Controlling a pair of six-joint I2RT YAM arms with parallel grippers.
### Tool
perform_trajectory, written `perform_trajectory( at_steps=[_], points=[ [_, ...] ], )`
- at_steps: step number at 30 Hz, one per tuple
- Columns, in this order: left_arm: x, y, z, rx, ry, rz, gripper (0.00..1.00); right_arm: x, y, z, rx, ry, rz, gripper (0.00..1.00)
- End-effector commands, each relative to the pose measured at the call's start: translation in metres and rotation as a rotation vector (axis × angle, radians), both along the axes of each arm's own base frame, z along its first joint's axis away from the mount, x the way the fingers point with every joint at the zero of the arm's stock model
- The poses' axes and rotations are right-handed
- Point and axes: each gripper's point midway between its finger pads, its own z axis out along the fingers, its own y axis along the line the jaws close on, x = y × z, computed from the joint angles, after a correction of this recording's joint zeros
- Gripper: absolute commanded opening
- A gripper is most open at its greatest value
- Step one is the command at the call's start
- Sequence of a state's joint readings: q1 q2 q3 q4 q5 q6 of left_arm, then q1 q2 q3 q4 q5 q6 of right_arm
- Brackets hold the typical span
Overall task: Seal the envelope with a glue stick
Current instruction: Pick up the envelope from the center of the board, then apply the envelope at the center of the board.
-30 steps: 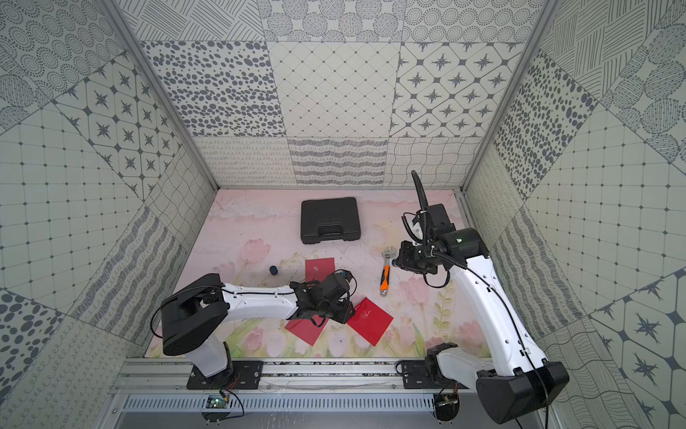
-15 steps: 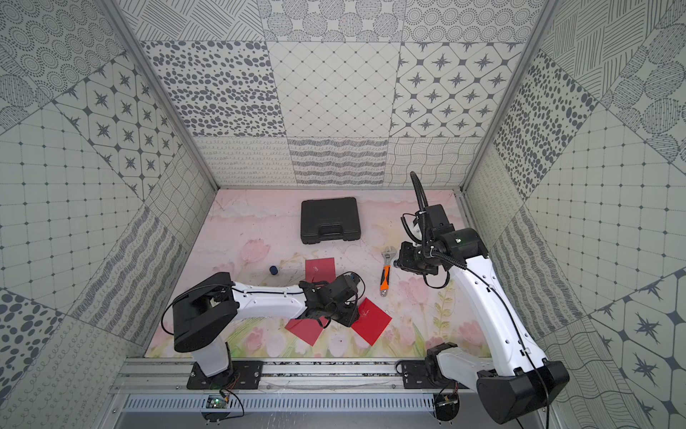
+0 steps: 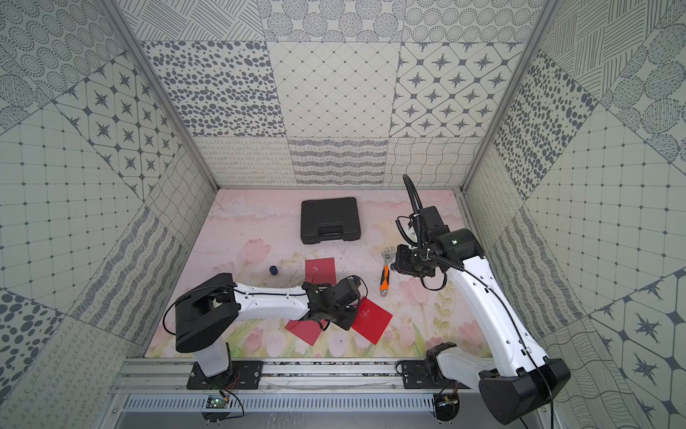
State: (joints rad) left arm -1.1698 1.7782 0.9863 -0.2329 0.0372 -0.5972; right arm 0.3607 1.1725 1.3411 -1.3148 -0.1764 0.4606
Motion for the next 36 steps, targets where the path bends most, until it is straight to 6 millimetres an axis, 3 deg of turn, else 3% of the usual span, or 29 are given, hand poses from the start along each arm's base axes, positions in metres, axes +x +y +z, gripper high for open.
perform_trajectory(
  at_steps=[1, 12, 23, 36],
  points=[
    [-0.008, 0.017, -0.011, 0.067, 0.021, 0.006, 0.02, -0.005, 0.005, -0.009, -0.018, 0.034, 0.004, 0.0],
    [-0.015, 0.011, -0.008, -0.086, 0.074, 0.077, 0.0, -0.038, 0.058, -0.069, -0.108, 0.204, 0.18, 0.0],
    [-0.013, 0.013, -0.006, -0.182, 0.127, 0.108, 0.0, -0.042, 0.099, -0.122, -0.147, 0.308, 0.262, 0.0],
    [-0.013, 0.013, -0.006, -0.205, 0.147, 0.114, 0.0, -0.044, 0.098, -0.154, -0.225, 0.358, 0.272, 0.0]
  ],
)
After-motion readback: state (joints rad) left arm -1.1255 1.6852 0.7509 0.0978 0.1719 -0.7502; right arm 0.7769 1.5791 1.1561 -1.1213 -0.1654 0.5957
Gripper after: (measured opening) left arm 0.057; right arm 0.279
